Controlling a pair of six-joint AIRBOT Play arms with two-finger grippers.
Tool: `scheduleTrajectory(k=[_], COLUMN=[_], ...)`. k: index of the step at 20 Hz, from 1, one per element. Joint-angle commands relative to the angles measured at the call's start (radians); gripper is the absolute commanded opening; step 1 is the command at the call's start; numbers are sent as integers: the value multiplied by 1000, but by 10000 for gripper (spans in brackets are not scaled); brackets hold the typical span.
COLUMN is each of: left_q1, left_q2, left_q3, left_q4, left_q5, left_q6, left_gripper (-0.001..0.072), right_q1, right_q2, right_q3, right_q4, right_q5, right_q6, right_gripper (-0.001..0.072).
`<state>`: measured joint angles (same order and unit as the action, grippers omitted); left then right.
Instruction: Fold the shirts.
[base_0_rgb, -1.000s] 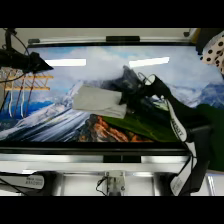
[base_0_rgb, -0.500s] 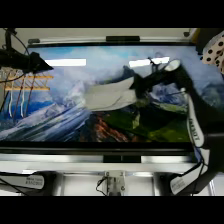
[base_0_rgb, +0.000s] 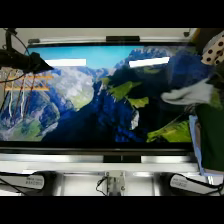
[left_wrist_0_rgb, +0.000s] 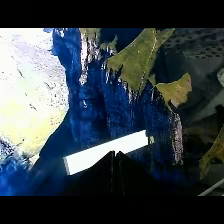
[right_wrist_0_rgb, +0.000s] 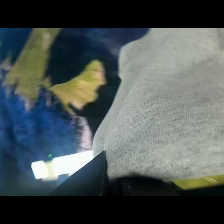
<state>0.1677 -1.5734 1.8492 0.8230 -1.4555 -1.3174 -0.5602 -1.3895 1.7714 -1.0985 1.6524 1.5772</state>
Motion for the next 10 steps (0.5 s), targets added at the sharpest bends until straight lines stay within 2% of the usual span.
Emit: scheduleTrajectory(k=[1, 10], left_q1=[-2, -2], left_q2=[0, 0], left_q3=[0, 0], left_q4=[0, 0], left_q5=[-13, -13], left_q6=[1, 1], left_gripper=[38, 38], right_q1=[-220, -483], right_q2=[68, 74], right_q3=[4, 4], right_q4=[-86, -117], right_q5=[102, 126], right_q6=[2, 68], right_gripper=[75, 75])
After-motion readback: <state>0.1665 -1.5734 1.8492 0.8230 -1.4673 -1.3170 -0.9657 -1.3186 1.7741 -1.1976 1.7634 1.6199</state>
